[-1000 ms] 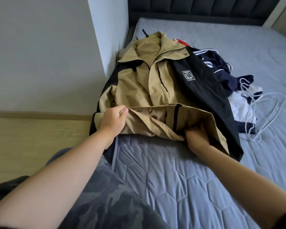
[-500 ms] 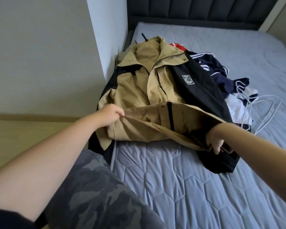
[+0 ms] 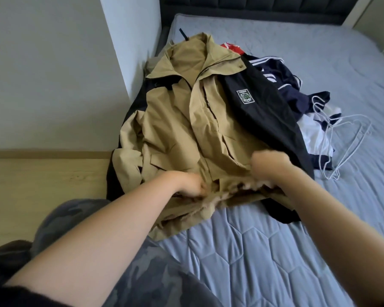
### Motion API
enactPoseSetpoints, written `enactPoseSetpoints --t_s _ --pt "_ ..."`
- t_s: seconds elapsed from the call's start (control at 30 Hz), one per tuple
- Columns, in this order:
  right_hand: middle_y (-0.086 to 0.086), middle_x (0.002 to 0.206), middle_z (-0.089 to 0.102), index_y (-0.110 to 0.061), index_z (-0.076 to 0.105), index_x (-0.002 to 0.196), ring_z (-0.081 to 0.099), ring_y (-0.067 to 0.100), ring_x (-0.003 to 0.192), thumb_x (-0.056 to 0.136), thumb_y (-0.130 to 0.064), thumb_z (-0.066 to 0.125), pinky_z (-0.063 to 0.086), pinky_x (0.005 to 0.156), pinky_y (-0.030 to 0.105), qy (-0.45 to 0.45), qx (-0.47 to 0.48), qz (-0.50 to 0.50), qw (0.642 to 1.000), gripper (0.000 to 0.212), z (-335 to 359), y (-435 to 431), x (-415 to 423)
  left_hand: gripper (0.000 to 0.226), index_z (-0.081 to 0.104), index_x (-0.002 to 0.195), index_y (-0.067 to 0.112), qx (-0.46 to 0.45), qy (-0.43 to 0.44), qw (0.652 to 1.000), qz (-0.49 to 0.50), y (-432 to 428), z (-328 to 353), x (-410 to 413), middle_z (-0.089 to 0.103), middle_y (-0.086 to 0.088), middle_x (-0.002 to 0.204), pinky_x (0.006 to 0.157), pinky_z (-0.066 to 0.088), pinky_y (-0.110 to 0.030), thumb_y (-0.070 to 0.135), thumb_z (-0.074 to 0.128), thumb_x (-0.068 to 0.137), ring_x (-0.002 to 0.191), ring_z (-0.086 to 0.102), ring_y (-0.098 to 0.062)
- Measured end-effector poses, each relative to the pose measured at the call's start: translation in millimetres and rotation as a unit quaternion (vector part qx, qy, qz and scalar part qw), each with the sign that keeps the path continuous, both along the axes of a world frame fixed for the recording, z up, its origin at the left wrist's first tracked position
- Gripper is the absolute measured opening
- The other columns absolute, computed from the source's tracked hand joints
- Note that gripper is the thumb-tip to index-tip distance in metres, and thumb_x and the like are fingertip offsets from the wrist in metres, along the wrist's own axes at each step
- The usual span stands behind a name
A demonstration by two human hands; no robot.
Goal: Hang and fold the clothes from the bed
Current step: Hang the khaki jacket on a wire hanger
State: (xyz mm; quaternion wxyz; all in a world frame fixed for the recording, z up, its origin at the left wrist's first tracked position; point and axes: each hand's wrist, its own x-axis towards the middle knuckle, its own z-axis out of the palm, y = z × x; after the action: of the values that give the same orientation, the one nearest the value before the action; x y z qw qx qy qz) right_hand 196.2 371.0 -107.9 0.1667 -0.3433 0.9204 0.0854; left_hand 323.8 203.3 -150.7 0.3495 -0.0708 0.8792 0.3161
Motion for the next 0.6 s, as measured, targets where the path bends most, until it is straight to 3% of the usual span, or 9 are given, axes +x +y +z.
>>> enactPoseSetpoints --t_s 0.03,0.07,0.13,0.2,0.27,0.37,0.43,0.5,0.6 --pt "-0.001 0.077 0.065 -0.014 0.058 0.077 0.061 0.02 0.072 0.083 -0.014 0.053 0.044 0.063 0.025 -0.031 0.179 0.031 0.983 0.008 -15 6 7 0.026 0.059 0.078 0.012 0.008 -0.04 0.999 -0.001 5 -4 -2 0.061 -0.008 0.083 0.066 0.045 -0.028 0.022 0.045 0.098 0.076 0.057 -0.019" --pt "0.001 0.067 0.066 -0.011 0.055 0.073 0.06 0.019 0.062 0.086 -0.011 0.05 0.045 0.057 0.022 -0.121 0.293 0.036 0.948 0.013 -32 14 18 0.025 0.062 0.08 0.013 0.004 -0.041 0.999 0.01 11 -8 -4 0.064 -0.007 0.084 0.065 0.048 -0.029 0.022 0.045 0.097 0.078 0.062 -0.023" --pt "0.004 0.041 0.057 -0.003 0.055 0.066 0.052 0.019 0.042 0.087 -0.005 0.042 0.042 0.044 0.022 -0.277 0.332 0.005 0.902 0.025 -62 26 37 0.025 0.067 0.099 0.013 -0.049 0.066 0.996 0.04 21 -16 -11 0.068 -0.007 0.103 0.078 0.052 -0.033 0.021 0.043 0.096 0.094 0.065 -0.027" --pt "0.004 0.049 0.058 -0.004 0.061 0.067 0.052 0.02 0.046 0.082 -0.005 0.039 0.044 0.047 0.027 -0.298 0.158 -0.024 0.941 0.026 -81 38 35 0.03 0.064 0.115 0.019 -0.107 0.19 0.974 0.07 33 -26 -18 0.062 -0.002 0.12 0.091 0.046 -0.033 0.019 0.041 0.096 0.11 0.056 -0.024" --pt "0.0 0.067 0.063 -0.016 0.063 0.067 0.058 0.017 0.064 0.081 -0.008 0.044 0.048 0.061 0.028 -0.228 -0.084 -0.057 0.968 0.024 -86 49 22 0.037 0.054 0.129 0.022 -0.124 0.261 0.955 0.062 45 -36 -24 0.051 -0.001 0.132 0.097 0.04 -0.034 0.018 0.04 0.095 0.121 0.046 -0.023" --pt "-0.004 0.072 0.059 -0.019 0.059 0.07 0.054 0.014 0.07 0.081 -0.007 0.05 0.041 0.06 0.026 -0.016 -0.377 -0.156 0.913 0.019 -84 71 5 0.05 0.039 0.143 0.021 -0.142 0.281 0.949 -0.008 63 -46 -38 0.032 -0.004 0.149 0.11 0.031 -0.039 0.018 0.043 0.094 0.137 0.028 -0.023" --pt "0.003 0.091 0.059 -0.012 0.062 0.086 0.052 0.021 0.086 0.08 -0.003 0.05 0.041 0.072 0.031 0.12 -0.425 -0.229 0.867 0.016 -86 86 -17 0.054 0.031 0.148 0.021 -0.149 0.251 0.956 -0.024 74 -49 -49 0.024 -0.008 0.154 0.114 0.026 -0.041 0.023 0.043 0.095 0.141 0.021 -0.026" --pt "0.011 0.116 0.051 -0.007 0.056 0.109 0.047 0.03 0.106 0.08 -0.003 0.047 0.038 0.087 0.037 0.13 -0.423 -0.322 0.837 0.03 -90 93 -42 0.055 0.025 0.149 0.023 -0.146 0.204 0.968 -0.015 82 -52 -59 0.019 -0.008 0.156 0.112 0.028 -0.04 0.029 0.041 0.097 0.141 0.02 -0.027" --pt "0.007 0.13 0.042 -0.01 0.044 0.12 0.05 0.031 0.105 0.083 -0.005 0.04 0.032 0.075 0.034 0.108 -0.466 -0.454 0.752 0.037 -97 95 -71 0.057 0.018 0.151 0.026 -0.144 0.145 0.979 -0.013 85 -55 -68 0.011 -0.006 0.159 0.112 0.027 -0.039 0.033 0.039 0.098 0.143 0.016 -0.025"
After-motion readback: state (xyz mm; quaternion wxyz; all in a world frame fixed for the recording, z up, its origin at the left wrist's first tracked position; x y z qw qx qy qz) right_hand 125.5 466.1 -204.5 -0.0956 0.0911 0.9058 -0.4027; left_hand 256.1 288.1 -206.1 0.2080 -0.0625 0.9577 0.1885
